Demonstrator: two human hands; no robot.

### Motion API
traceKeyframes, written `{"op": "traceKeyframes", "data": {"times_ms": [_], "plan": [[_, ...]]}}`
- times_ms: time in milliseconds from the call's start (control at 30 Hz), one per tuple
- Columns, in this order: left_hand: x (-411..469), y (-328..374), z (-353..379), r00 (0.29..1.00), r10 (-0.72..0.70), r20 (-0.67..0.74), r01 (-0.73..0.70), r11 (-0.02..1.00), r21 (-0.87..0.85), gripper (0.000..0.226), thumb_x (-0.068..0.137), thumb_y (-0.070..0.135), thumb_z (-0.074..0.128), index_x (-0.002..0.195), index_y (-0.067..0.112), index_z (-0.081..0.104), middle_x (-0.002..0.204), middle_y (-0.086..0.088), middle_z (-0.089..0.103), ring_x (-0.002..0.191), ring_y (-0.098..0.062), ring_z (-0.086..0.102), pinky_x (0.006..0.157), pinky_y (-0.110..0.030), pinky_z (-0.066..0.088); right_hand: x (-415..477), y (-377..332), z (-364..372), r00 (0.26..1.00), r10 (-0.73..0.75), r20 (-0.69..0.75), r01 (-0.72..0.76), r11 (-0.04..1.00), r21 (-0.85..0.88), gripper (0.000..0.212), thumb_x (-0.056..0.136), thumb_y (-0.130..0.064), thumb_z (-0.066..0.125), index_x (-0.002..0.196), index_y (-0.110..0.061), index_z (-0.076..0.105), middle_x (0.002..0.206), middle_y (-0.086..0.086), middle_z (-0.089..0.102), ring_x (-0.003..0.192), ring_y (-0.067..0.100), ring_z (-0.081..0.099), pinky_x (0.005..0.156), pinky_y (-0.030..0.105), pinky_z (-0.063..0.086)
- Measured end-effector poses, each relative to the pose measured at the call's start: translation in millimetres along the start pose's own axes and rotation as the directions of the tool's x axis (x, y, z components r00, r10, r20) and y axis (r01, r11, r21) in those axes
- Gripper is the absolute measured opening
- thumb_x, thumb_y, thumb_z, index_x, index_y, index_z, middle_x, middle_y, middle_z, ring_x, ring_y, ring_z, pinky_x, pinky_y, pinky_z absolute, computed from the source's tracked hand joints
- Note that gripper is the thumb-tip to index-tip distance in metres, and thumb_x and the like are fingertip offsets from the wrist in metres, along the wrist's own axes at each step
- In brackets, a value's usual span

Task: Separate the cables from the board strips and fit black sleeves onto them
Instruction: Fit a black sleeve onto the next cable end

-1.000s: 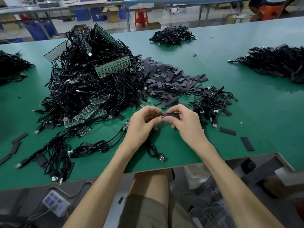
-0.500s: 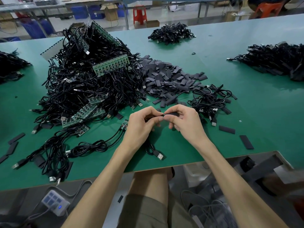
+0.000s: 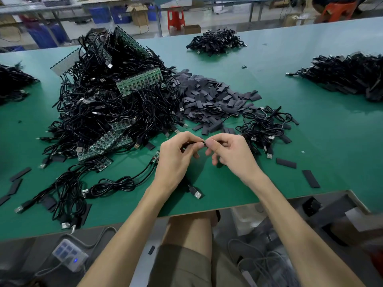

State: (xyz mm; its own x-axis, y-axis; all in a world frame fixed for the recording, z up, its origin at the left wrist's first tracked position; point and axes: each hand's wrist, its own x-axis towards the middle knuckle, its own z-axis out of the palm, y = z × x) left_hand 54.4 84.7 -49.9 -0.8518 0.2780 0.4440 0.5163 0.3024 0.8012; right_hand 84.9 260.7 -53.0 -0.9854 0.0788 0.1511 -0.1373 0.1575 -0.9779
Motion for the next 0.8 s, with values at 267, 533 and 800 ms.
{"op": "traceKeyframes", "data": {"times_ms": [267,533,800], "plan": [[-2.0,3.6,-0.3,0.991,0.126,-0.033,-0.124,0.990,0.059,0.007,0.090,0.005,0.075,0.095,0.010,0.076,0.074,0.004,0.067,0.066,-0.013,0.065,0.066,-0.026,0.051,0.2,-2.1,-3.2,0.998,0.052,0.045,-0.056,0.994,0.096,0.007,0.098,-0.010,0.068,0.098,-0.015,0.074,0.073,0.001,0.073,0.052,0.015,0.060,0.046,0.016,0.035],[-1.1,4.8,-0.6,0.994,0.110,-0.015,-0.110,0.994,0.004,0.010,0.088,0.008,0.078,0.098,0.010,0.077,0.084,0.005,0.072,0.068,-0.016,0.068,0.068,-0.022,0.054,-0.7,-1.3,-0.9,0.999,0.036,0.040,-0.040,0.993,0.107,0.005,0.097,-0.010,0.069,0.098,-0.013,0.073,0.074,0.005,0.074,0.050,0.017,0.063,0.043,0.016,0.033],[-1.0,3.3,-0.7,1.000,-0.016,-0.006,0.015,0.998,-0.057,0.008,0.092,0.012,0.075,0.099,0.016,0.075,0.075,0.002,0.071,0.067,-0.014,0.069,0.065,-0.023,0.049,-0.6,1.4,-1.9,0.999,0.036,-0.037,-0.031,0.991,0.131,0.006,0.097,-0.012,0.069,0.100,-0.012,0.074,0.076,0.007,0.075,0.050,0.019,0.063,0.043,0.018,0.034]]}}
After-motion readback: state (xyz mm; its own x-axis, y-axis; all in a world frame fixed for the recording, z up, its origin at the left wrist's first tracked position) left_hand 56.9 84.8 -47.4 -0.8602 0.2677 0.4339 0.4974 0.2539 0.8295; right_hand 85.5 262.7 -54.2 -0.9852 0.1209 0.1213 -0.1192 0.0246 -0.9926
